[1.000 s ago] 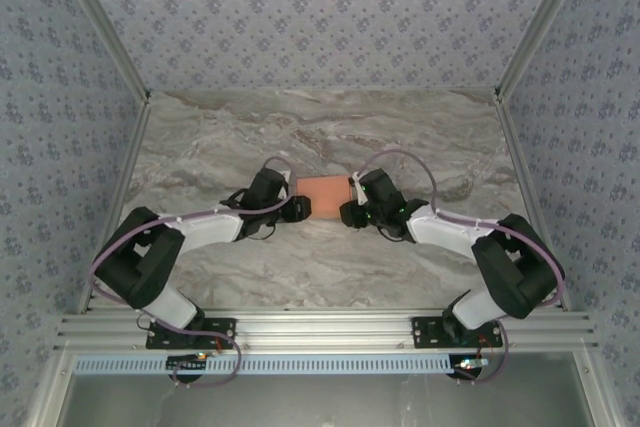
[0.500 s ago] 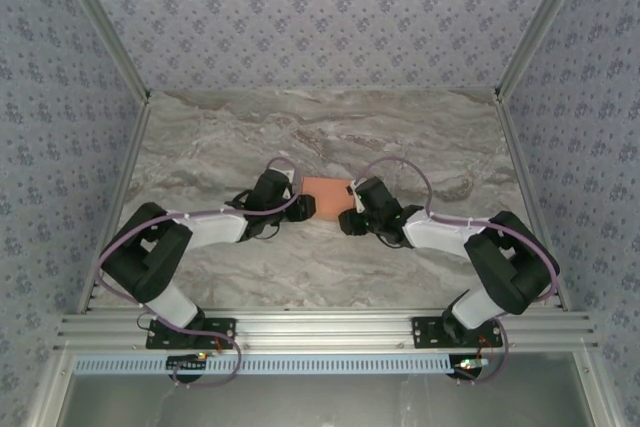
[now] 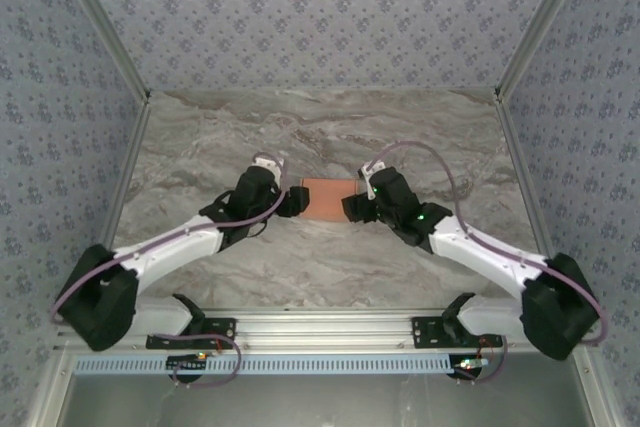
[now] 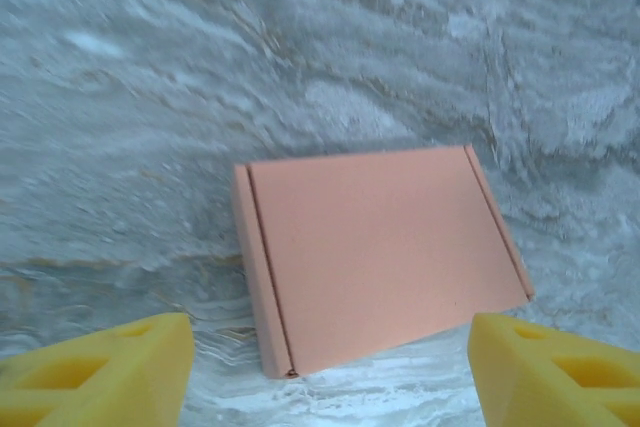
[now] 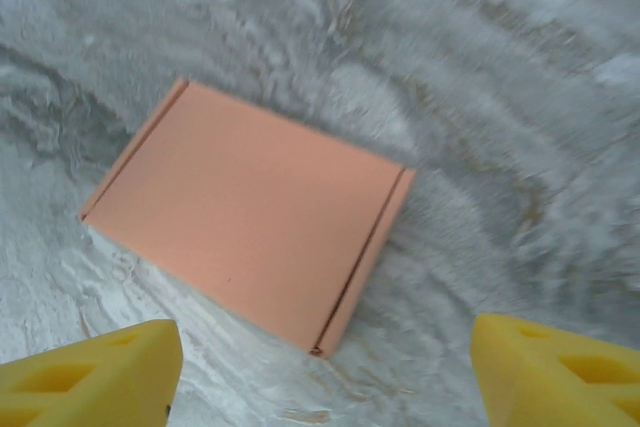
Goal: Fold the paper box
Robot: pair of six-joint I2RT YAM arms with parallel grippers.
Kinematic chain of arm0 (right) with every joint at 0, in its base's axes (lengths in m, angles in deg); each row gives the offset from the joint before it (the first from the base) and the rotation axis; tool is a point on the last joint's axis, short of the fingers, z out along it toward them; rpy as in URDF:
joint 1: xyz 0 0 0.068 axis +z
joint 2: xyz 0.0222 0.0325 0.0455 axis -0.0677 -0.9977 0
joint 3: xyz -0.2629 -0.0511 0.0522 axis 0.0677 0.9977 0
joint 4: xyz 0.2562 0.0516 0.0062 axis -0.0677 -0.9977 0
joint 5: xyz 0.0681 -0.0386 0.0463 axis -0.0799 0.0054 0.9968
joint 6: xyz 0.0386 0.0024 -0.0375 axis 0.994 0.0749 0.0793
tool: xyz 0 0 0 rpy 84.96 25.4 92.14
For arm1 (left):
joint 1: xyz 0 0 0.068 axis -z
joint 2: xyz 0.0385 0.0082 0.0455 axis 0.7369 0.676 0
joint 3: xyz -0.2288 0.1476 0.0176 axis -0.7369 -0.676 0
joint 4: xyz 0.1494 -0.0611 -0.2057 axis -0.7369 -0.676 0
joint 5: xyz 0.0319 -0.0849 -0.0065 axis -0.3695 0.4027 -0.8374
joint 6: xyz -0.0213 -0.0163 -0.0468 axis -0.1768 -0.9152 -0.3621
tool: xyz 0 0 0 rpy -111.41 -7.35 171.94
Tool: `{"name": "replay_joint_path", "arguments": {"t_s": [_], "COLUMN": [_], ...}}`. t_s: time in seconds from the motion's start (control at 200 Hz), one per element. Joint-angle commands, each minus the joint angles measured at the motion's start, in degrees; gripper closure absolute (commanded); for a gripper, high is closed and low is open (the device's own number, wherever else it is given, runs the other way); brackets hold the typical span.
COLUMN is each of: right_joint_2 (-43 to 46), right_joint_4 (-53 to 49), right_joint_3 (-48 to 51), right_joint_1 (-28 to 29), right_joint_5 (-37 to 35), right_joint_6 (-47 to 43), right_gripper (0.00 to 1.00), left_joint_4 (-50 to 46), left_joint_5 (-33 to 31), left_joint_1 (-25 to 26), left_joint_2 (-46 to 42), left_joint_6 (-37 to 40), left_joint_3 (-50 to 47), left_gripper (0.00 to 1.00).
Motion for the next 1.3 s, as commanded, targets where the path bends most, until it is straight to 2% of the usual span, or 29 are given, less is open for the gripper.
{"name": "replay_joint_path", "arguments": {"t_s": [0.0, 0.125, 0.21, 0.34, 0.465, 0.595, 0.73, 0.815, 0.889, 0.919, 0.939, 0.989, 1.114, 1.194, 1.294], "right_joint_2": [5.89, 11.71, 14.59, 17.24, 17.98, 17.91, 18.22, 17.64, 15.85, 14.75, 14.01, 11.57, 5.65, 3.95, 0.95], "right_joint_4": [-6.12, -8.12, -8.73, -9.23, -10.49, -9.80, -4.69, 1.68, 9.58, 12.98, 9.85, 10.99, 14.24, 21.75, 29.05], "right_joint_3": [-1.97, -1.98, -1.55, -0.23, 1.12, 3.61, 8.48, 12.83, 16.74, 17.92, 16.67, 15.52, 13.04, 14.78, 17.37], "right_joint_1": [0.29, -0.08, -0.66, -2.59, -6.19, -9.65, -11.69, -14.17, -16.15, -16.87, -17.44, -18.33, -19.87, -20.34, -25.53], "right_joint_5": [-8.22, -13.83, -17.45, -22.18, -24.61, -26.44, -27.27, -25.36, -22.75, -22.27, -21.57, -21.17, -19.90, -19.21, -14.02], "right_joint_6": [-3.19, -5.39, -6.43, -6.41, -3.21, -2.04, -3.96, -4.20, -5.76, -7.64, -6.08, -5.87, -8.24, -12.81, -13.12], "right_gripper": [0.18, 0.10, 0.01, 0.01, 0.01, 0.01, 0.01, 0.01, 0.01, 0.01, 0.01, 0.01, 0.01, 0.01, 0.01], "left_joint_4": [-3.37, -3.48, -3.42, -3.42, -3.42, -3.27, -1.40, 2.78, 10.91, 10.50, 11.06, 14.39, 23.40, 27.46, 27.41], "left_joint_5": [-7.32, -10.69, -12.59, -15.46, -20.39, -20.29, -19.68, -20.39, -20.64, -20.77, -20.94, -21.27, -17.05, -13.73, -12.30], "left_joint_1": [-0.72, -2.46, -4.46, -7.73, -11.72, -17.31, -21.25, -23.20, -24.25, -24.67, -24.93, -25.45, -29.08, -31.28, -32.37], "left_joint_2": [-6.49, -13.97, -18.58, -23.96, -25.03, -22.43, -18.97, -17.01, -14.29, -13.50, -12.88, -11.18, -5.69, -0.70, 4.33], "left_joint_6": [4.28, 7.03, 8.43, 10.53, 10.96, 11.20, 14.53, 17.09, 21.60, 22.20, 22.77, 24.25, 23.97, 23.18, 23.17], "left_joint_3": [-2.18, -4.69, -6.39, -8.71, -9.93, -10.08, -10.60, -12.53, -15.44, -14.86, -14.79, -15.53, -18.28, -18.63, -15.53], "left_gripper": [0.25, 0.21, 0.14, 0.06, 0.01, 0.01, 0.01, 0.01, 0.01, 0.01, 0.01, 0.01, 0.01, 0.01, 0.01]}}
